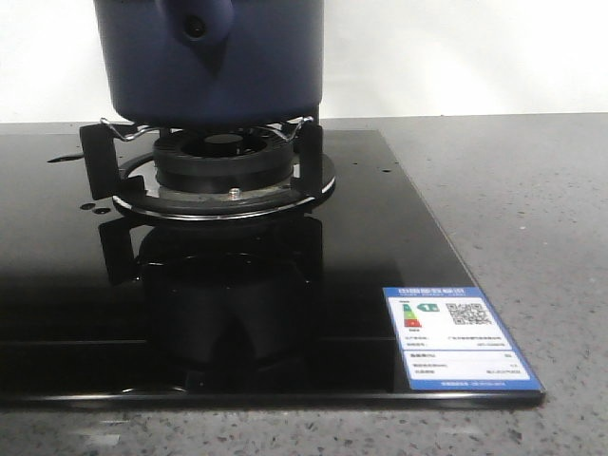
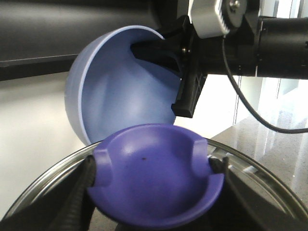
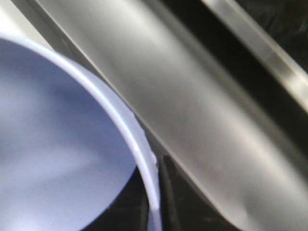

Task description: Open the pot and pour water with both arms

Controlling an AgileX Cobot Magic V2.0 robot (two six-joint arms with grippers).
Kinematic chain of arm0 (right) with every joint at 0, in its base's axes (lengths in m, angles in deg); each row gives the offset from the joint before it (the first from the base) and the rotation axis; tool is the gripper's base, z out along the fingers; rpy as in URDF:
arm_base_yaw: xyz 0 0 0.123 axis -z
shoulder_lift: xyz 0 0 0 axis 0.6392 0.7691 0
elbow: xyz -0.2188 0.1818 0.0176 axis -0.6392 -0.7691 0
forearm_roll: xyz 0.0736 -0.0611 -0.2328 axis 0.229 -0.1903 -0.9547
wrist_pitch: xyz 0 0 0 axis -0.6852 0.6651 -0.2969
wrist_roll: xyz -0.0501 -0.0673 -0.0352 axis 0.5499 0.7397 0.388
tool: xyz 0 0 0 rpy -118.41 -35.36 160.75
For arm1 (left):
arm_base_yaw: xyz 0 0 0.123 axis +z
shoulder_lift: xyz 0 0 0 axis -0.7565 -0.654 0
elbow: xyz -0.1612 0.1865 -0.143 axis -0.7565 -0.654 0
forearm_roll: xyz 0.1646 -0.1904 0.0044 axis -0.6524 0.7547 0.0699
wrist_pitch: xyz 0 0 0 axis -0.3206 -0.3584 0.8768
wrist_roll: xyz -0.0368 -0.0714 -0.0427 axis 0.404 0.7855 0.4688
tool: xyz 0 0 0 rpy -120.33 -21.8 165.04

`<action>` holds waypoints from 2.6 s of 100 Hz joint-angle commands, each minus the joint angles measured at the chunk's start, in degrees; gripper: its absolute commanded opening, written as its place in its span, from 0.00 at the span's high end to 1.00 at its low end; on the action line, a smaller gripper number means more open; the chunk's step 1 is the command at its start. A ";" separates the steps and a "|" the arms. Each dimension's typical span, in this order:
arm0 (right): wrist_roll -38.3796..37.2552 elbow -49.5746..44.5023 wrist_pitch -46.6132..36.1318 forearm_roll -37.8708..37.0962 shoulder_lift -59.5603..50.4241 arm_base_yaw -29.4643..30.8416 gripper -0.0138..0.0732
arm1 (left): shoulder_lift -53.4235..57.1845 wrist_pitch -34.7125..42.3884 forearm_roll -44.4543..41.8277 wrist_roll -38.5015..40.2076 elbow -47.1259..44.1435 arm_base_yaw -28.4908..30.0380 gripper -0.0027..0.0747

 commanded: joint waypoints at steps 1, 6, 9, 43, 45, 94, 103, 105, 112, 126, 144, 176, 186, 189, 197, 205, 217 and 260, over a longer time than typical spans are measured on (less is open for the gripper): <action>0.00 1.58 -4.49 -4.52 -3.38 -1.14 0.91 | 1.62 -0.85 5.64 0.59 1.89 -0.29 0.68; 0.00 1.58 -4.59 -5.58 -3.38 -1.87 0.91 | 1.62 -0.85 5.52 0.59 1.89 -0.29 0.68; 0.00 1.58 -4.59 -6.32 -3.38 -2.32 0.91 | 1.62 -0.85 5.52 0.59 1.89 -0.29 0.68; -4.92 1.58 9.29 -2.83 -3.77 -3.92 0.91 | 1.62 -0.85 5.44 0.59 1.89 -0.29 0.68; -6.83 1.58 10.13 -2.67 -3.88 -3.60 0.91 | 1.62 -0.85 5.44 0.59 1.89 -0.29 0.68; -15.65 1.94 30.28 32.51 -9.23 11.20 0.91 | 1.53 -1.30 5.44 0.59 1.89 -0.56 0.68; -15.65 1.94 35.63 40.81 -9.65 18.18 0.91 | 1.50 -1.19 5.44 0.59 1.89 -1.33 0.68; -15.50 1.94 37.20 42.02 -9.65 19.94 0.91 | 1.50 -1.19 5.44 0.59 1.89 -1.50 0.68; -14.72 1.77 42.99 47.76 -9.65 26.05 0.91 | 1.50 -0.92 5.30 0.48 1.89 -2.43 0.68; -8.87 -1.22 51.40 59.17 -9.46 35.73 0.91 | 1.50 -0.80 5.30 -2.00 1.89 -3.45 0.68; -8.81 -8.58 52.14 60.12 -9.82 40.67 0.91 | 0.50 -0.90 5.86 -2.13 1.89 -3.45 0.68; -8.47 -22.43 52.14 60.12 -10.08 44.56 0.91 | -0.08 -1.05 5.70 -2.65 1.89 -5.52 0.68; -7.49 -25.35 52.14 60.12 -10.08 44.75 0.91 | -0.98 -1.04 5.50 -4.56 1.89 -6.74 0.68; -7.16 -26.28 52.14 60.12 -10.08 44.75 0.91 | -1.28 -1.04 5.50 -4.84 1.89 -6.96 0.68; -6.79 -28.93 52.14 60.12 -10.11 44.75 0.91 | -2.23 -1.04 5.62 -5.01 1.89 -7.05 0.68; -6.50 -31.00 52.14 60.12 -10.11 44.75 0.91 | -2.90 -1.04 6.00 -5.01 1.89 -7.05 0.68; -5.18 -32.94 52.02 60.12 -10.11 44.75 0.91 | -3.61 -1.43 7.38 -5.01 1.89 -7.05 0.68; -5.79 -33.81 50.74 60.49 -13.56 44.75 0.42 | -7.51 -1.18 8.27 -7.37 2.95 -10.15 0.68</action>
